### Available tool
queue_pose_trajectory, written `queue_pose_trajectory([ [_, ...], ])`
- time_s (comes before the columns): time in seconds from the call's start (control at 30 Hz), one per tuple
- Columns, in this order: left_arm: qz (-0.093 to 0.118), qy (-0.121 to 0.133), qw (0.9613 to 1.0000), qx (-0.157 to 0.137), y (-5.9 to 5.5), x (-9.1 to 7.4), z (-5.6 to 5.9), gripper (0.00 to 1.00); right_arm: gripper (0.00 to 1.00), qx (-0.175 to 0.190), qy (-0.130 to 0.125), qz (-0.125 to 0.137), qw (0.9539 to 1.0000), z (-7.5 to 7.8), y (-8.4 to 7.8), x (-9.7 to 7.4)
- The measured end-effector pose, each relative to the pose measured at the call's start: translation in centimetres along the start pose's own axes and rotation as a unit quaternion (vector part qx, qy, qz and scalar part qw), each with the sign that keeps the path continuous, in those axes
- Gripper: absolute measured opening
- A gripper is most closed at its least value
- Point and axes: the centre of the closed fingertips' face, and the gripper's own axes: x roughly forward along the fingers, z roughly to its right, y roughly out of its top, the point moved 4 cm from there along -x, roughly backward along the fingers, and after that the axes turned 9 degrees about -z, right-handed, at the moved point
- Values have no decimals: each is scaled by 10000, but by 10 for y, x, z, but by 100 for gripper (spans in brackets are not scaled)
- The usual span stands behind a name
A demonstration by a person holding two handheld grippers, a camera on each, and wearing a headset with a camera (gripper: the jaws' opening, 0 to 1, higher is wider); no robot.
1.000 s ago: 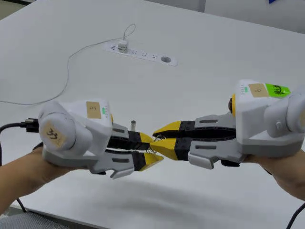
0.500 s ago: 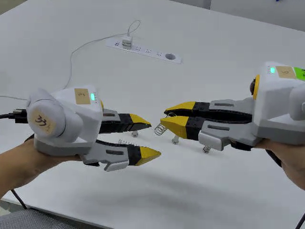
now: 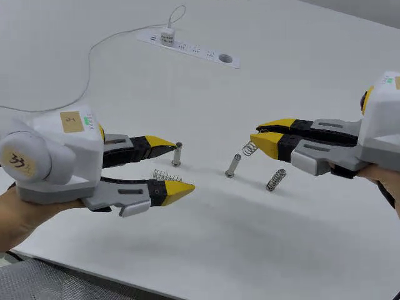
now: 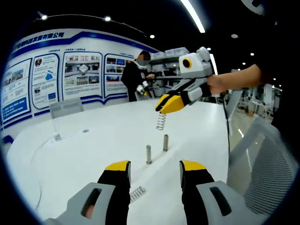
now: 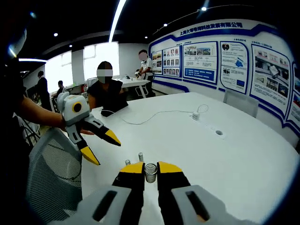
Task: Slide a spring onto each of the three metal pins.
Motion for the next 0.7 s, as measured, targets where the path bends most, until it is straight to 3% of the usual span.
queue_pose_trajectory([
  [0.2,24,53,9999,-103,-2,-1,-4,46,10,142,-111,-231,9996,14,-10,18],
  [0.7,-49,42,9998,-164,-6,1,-6,50,10,79,-88,-527,9985,21,-23,44],
])
